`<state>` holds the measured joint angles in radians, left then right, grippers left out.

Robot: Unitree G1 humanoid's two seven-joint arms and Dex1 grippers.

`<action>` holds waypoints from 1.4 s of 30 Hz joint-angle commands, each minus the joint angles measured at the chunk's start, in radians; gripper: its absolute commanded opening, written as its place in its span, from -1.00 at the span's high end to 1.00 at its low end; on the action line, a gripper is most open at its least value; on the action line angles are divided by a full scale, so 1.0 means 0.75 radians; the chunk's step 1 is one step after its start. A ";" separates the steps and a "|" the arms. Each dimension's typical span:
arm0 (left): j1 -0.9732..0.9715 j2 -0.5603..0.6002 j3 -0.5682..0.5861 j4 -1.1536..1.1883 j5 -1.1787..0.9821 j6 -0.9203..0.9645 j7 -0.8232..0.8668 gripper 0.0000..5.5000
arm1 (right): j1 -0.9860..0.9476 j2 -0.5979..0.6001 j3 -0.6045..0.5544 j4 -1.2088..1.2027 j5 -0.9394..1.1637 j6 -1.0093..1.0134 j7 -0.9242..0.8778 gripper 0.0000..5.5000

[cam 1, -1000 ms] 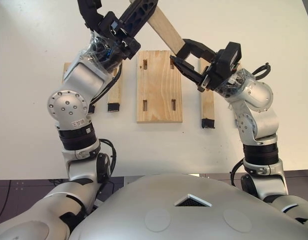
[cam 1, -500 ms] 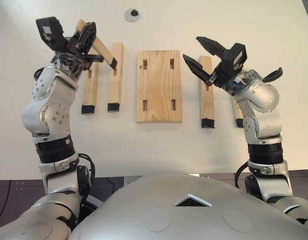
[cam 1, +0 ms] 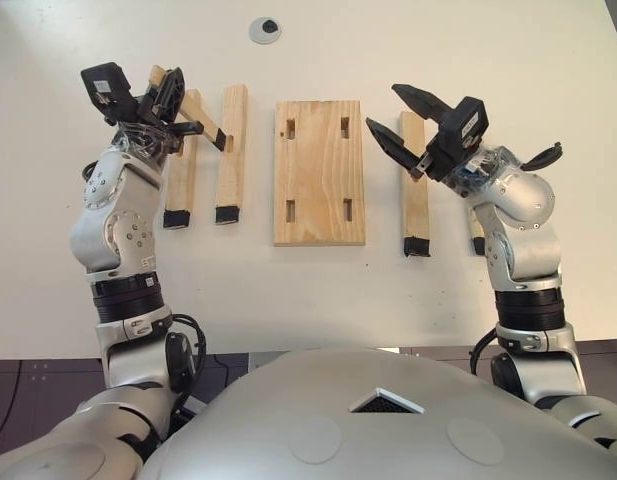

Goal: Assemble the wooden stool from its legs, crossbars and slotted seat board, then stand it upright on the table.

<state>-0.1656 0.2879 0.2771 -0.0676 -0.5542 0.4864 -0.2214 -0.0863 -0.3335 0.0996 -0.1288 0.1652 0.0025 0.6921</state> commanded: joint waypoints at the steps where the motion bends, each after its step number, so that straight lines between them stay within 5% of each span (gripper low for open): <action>1: 0.011 -0.024 0.021 -0.022 -0.014 0.028 0.023 0.86 | -0.019 -0.037 0.015 0.019 -0.015 -0.016 0.020 0.07; 42: 0.030 -0.116 0.051 0.018 -0.032 0.077 0.105 0.86 | 0.002 -0.066 0.069 0.063 -0.089 -0.047 0.022 0.07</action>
<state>-0.1594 0.1982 0.3195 -0.0946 -0.6143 0.5473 -0.1478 -0.0842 -0.3677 0.1439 -0.0868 0.1141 -0.0216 0.7107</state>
